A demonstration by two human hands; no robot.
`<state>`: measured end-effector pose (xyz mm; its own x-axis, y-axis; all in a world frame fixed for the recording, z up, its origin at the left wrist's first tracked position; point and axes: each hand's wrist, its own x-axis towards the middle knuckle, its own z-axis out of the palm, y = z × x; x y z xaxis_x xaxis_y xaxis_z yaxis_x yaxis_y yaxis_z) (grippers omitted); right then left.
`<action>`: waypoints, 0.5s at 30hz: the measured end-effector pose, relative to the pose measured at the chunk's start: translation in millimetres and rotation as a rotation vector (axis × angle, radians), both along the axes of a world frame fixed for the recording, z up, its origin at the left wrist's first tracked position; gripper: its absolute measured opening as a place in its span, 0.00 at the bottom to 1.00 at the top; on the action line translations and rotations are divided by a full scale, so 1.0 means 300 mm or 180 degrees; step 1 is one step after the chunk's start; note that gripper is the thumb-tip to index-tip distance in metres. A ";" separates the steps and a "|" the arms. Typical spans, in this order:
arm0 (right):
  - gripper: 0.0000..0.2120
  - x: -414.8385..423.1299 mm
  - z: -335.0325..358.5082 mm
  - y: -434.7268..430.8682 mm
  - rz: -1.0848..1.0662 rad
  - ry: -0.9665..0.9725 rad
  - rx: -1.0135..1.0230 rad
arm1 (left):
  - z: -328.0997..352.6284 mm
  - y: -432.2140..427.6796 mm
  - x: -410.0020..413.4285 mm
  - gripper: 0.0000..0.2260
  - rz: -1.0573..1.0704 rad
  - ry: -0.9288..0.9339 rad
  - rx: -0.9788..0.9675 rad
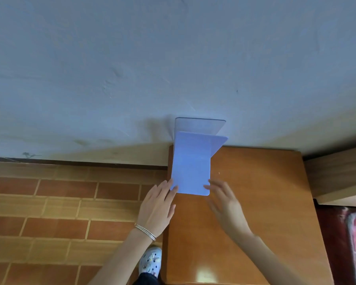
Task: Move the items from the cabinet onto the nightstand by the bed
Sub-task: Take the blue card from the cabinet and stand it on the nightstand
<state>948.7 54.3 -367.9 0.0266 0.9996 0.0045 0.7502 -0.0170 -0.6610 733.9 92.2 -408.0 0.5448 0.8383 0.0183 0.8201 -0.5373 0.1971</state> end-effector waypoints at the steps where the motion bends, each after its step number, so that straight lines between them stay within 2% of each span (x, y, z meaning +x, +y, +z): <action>1: 0.16 -0.005 -0.053 -0.027 0.0234 -0.0198 -0.0152 | -0.015 0.005 -0.003 0.24 0.0012 -0.0027 -0.0006; 4: 0.21 -0.009 -0.150 -0.041 0.0469 -0.0659 -0.0163 | -0.056 0.025 -0.005 0.24 0.0046 -0.0141 -0.0070; 8: 0.20 0.013 -0.193 0.026 0.0375 -0.0921 0.0165 | -0.064 0.065 0.019 0.23 0.0134 -0.0397 -0.0193; 15: 0.14 0.007 -0.195 0.145 -0.0056 -0.0849 0.0296 | -0.061 0.152 0.094 0.22 0.0385 -0.0372 -0.0358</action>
<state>950.8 97.8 -426.3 0.0295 0.9940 0.1053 0.8980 0.0199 -0.4396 762.0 137.7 -426.3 0.4397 0.8979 -0.0219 0.8453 -0.4055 0.3480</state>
